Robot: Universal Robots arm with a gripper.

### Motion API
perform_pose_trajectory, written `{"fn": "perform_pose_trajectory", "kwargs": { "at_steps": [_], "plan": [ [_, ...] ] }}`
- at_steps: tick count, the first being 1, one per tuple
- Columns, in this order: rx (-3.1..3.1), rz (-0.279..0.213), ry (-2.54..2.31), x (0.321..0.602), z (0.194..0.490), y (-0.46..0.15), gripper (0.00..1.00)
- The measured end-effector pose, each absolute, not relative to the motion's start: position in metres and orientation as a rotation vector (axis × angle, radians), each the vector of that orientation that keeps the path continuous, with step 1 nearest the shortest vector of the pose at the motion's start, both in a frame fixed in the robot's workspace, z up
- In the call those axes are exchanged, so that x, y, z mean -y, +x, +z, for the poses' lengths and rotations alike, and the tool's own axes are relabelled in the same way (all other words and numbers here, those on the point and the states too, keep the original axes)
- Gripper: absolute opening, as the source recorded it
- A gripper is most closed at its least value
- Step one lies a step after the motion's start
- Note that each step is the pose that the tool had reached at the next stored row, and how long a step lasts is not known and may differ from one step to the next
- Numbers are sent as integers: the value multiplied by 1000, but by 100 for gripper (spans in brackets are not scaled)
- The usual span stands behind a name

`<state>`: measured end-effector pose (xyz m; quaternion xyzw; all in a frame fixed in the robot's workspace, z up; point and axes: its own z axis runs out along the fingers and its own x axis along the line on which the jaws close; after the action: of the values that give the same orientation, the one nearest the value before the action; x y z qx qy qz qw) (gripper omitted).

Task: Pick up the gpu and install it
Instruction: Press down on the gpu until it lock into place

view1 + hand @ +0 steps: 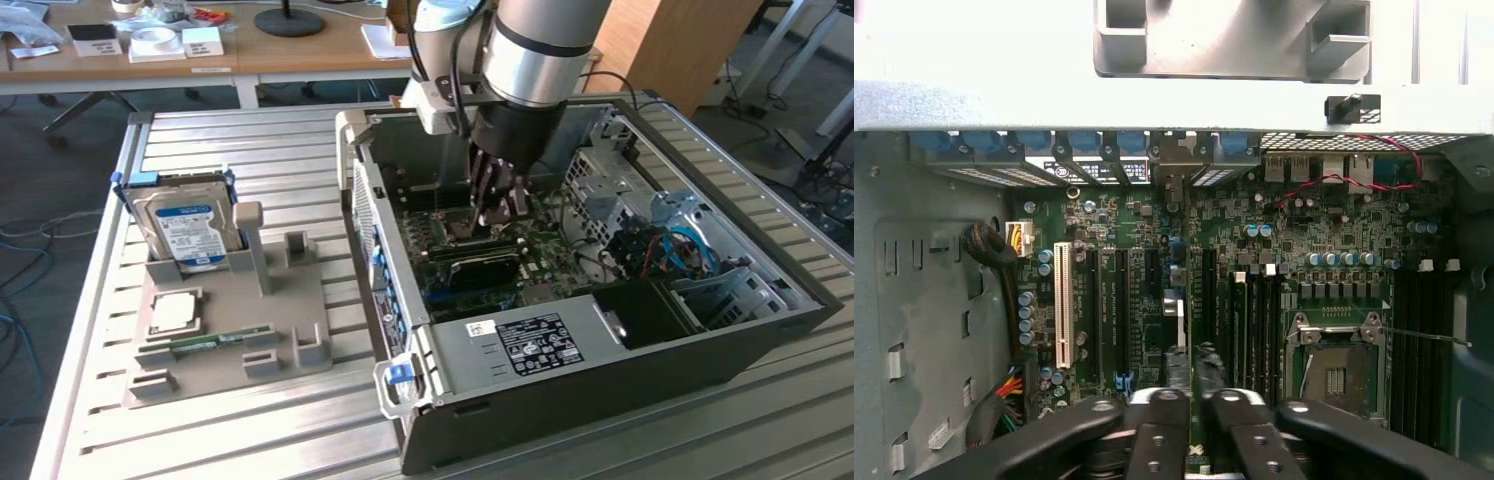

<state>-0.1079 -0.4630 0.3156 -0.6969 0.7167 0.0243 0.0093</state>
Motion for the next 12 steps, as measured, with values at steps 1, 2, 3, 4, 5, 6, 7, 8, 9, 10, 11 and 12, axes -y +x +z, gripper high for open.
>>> {"fn": "perform_pose_trajectory", "kwargs": {
  "at_steps": [1, 2, 3, 4, 5, 6, 7, 8, 9, 10, 11, 12],
  "plan": [
    [-2238, 76, -2177, 463, 316, -108, 15],
    [-2238, 76, -2177, 463, 316, -108, 11],
    [-2238, 76, -2177, 463, 316, -108, 11],
    [-2238, 76, -2177, 463, 316, -108, 11],
    [-2238, 76, -2177, 463, 316, -108, 11],
    [-2238, 76, -2177, 463, 316, -108, 11],
    [-2238, 76, -2177, 463, 316, -108, 11],
    [-2238, 76, -2177, 463, 316, -108, 11],
    [-2238, 76, -2177, 463, 316, -108, 11],
    [-2238, 76, -2177, 463, 316, -108, 11],
    [-2238, 76, -2177, 463, 316, -108, 11],
    [-2238, 76, -2177, 463, 316, -108, 11]
  ]
}}
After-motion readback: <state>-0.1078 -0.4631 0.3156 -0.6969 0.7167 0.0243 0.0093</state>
